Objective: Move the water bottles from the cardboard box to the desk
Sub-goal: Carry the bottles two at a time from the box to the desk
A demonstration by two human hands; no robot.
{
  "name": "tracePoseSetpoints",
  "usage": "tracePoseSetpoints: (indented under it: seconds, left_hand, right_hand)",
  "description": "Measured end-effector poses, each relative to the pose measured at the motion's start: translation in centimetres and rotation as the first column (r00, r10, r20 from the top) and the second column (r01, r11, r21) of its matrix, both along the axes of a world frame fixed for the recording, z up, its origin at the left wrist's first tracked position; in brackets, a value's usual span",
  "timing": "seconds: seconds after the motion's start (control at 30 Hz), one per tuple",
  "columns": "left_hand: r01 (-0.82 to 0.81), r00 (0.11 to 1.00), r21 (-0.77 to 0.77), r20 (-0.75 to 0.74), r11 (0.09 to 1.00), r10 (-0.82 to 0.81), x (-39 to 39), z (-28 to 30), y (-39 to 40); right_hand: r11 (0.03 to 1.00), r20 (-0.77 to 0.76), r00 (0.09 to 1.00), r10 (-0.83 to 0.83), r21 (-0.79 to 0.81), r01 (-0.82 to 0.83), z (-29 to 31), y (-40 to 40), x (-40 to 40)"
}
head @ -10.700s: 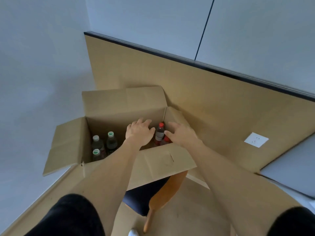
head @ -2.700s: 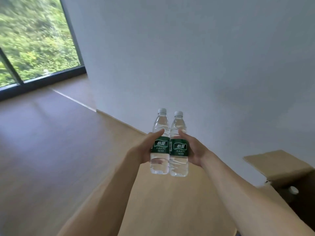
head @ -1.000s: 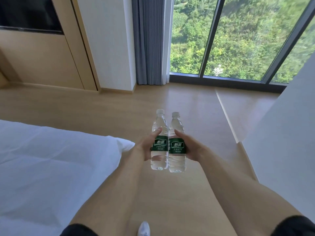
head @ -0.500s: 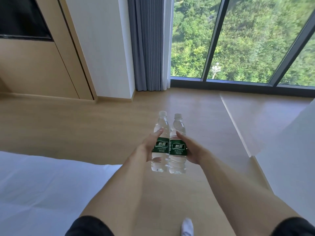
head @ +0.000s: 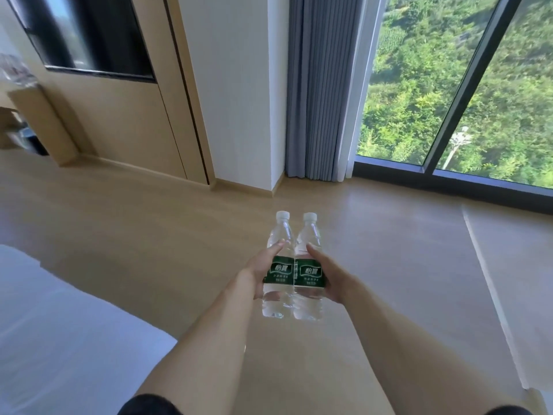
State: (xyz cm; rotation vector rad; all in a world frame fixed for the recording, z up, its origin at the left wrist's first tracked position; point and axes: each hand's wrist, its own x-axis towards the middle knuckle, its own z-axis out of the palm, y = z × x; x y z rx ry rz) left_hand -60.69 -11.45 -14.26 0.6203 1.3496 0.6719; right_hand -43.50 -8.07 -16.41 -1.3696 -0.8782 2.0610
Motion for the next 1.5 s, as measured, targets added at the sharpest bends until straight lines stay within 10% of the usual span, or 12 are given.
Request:
tracePoseSetpoints:
  seconds: [0.57,1.07,1.5]
  left_hand:
    - [-0.187,0.976,-0.007,0.108,0.982,0.187,-5.5,-1.6,17.6]
    - [-0.373,0.922,0.0,0.113,0.928,0.371,-26.5,-1.2,33.9]
    - [-0.734,0.679,0.016,0.021,0.678,0.734,-44.1,-1.1,38.9]
  right_hand:
    - [0.988,0.063,0.986,0.156,-0.014,-0.156,-0.3,21.3,-6.2]
    - [0.935,0.133,0.926,0.353,-0.008,-0.355,1.4,40.7,-29.2]
    - [0.768,0.134,0.764,0.631,0.034,-0.64,0.7,49.3,-50.9]
